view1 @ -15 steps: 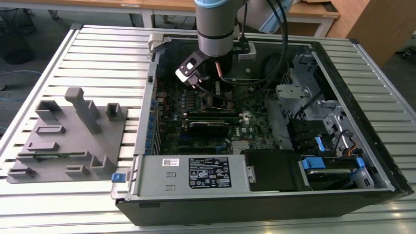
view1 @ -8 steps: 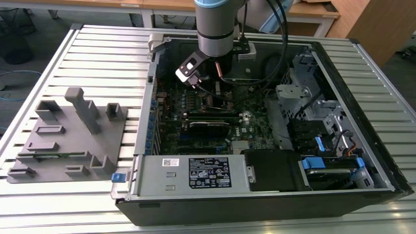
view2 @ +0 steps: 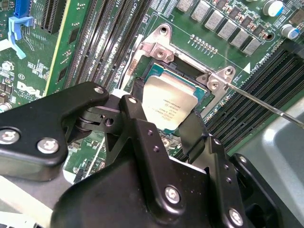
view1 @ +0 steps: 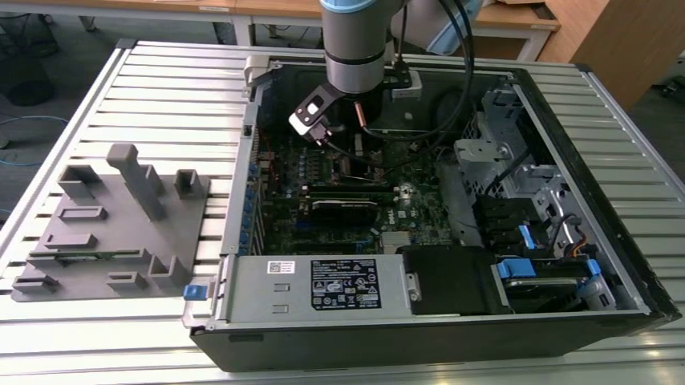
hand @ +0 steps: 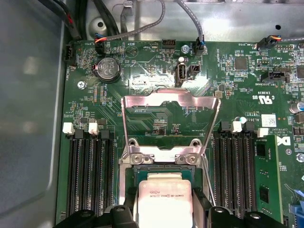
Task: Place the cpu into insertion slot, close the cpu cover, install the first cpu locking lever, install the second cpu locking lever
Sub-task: 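Place the cpu into insertion slot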
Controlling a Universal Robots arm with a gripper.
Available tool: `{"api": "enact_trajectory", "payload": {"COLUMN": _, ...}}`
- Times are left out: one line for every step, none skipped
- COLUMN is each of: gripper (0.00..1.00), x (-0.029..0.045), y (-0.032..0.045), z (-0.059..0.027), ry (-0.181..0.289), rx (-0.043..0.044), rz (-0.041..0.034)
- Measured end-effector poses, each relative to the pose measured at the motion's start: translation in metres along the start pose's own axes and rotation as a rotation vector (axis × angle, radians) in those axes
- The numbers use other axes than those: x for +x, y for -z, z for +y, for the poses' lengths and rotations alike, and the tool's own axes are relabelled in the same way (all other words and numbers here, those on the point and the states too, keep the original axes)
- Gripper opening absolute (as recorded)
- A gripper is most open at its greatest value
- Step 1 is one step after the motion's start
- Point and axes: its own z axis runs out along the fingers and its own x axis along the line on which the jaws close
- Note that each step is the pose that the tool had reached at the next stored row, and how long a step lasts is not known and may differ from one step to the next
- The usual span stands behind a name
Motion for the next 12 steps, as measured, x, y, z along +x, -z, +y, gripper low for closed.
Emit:
{"api": "enact_trajectory", "payload": {"gripper": 0.54, "x": 0.0001, "y": 0.0003, "z": 0.0001, "ry": 0.000, "rx": -0.0004, "rz": 0.0005}}
{"api": "enact_trajectory", "payload": {"gripper": 0.54, "x": 0.0001, "y": 0.0009, "z": 0.0002, "ry": 0.000, "rx": -0.0007, "rz": 0.0009}}
{"api": "enact_trajectory", "payload": {"gripper": 0.54, "x": 0.0001, "y": 0.0019, "z": 0.0003, "ry": 0.000, "rx": -0.0002, "rz": 0.0005}}
{"api": "enact_trajectory", "payload": {"gripper": 0.54, "x": -0.0001, "y": 0.0026, "z": 0.0003, "ry": 0.000, "rx": 0.0002, "rz": -0.0001}}
{"api": "enact_trajectory", "payload": {"gripper": 0.54, "x": 0.0000, "y": 0.0029, "z": 0.0004, "ry": 0.000, "rx": 0.0000, "rz": 0.0001}}
{"api": "enact_trajectory", "payload": {"gripper": 0.54, "x": 0.0000, "y": 0.0031, "z": 0.0004, "ry": 0.000, "rx": -0.0002, "rz": 0.0002}}
{"api": "enact_trajectory", "payload": {"gripper": 0.54, "x": 0.0000, "y": 0.0031, "z": 0.0004, "ry": 0.000, "rx": -0.0001, "rz": 0.0001}}
{"api": "enact_trajectory", "payload": {"gripper": 0.54, "x": -0.0001, "y": 0.0032, "z": 0.0004, "ry": 0.000, "rx": -0.0001, "rz": 0.0001}}
{"api": "enact_trajectory", "payload": {"gripper": 0.54, "x": -0.0001, "y": 0.0032, "z": 0.0004, "ry": 0.000, "rx": 0.0000, "rz": -0.0001}}
{"api": "enact_trajectory", "payload": {"gripper": 0.54, "x": -0.0001, "y": 0.0033, "z": 0.0005, "ry": -0.002, "rx": 0.0002, "rz": -0.0004}}
{"api": "enact_trajectory", "payload": {"gripper": 0.54, "x": -0.0001, "y": 0.0032, "z": 0.0006, "ry": -0.005, "rx": 0.0003, "rz": -0.0008}}
{"api": "enact_trajectory", "payload": {"gripper": 0.54, "x": -0.0001, "y": 0.0032, "z": 0.0006, "ry": -0.007, "rx": 0.0003, "rz": -0.0010}}
